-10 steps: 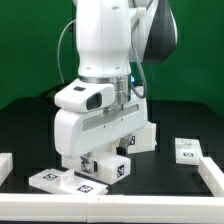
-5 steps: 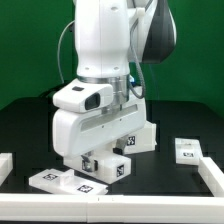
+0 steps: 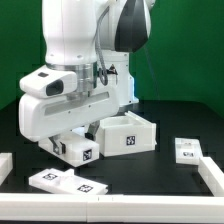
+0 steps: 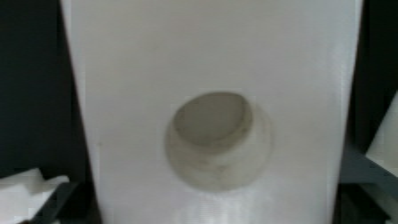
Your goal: Assemble cabinet
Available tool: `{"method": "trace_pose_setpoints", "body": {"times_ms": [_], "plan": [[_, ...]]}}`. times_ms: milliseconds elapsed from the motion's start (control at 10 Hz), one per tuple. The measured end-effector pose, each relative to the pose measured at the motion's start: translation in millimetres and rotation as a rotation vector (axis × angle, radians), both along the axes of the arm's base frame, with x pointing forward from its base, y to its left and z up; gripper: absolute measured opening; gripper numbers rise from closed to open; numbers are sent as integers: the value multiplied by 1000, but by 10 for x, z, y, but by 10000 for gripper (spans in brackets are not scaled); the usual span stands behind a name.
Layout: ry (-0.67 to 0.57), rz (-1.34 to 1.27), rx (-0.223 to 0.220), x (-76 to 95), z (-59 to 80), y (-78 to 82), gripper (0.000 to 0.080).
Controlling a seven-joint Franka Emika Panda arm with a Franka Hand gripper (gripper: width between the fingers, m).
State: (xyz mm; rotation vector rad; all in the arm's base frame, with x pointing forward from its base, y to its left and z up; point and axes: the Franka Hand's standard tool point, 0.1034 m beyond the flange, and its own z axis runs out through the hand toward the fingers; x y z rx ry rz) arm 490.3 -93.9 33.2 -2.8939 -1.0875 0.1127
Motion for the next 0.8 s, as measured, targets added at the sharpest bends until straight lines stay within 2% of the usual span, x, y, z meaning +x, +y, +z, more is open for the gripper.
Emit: {"method": "trace_pose_setpoints", "body": {"times_ms": [200, 300, 500, 600, 800], "plan": [[2, 0, 0, -9, -7, -10, 557], [5, -7, 4, -88, -36, -117, 557], [6, -25, -3, -368, -155, -346, 557], [20, -32, 1, -409, -176, -352, 557], [24, -25, 4, -362, -173, -346, 557]]}}
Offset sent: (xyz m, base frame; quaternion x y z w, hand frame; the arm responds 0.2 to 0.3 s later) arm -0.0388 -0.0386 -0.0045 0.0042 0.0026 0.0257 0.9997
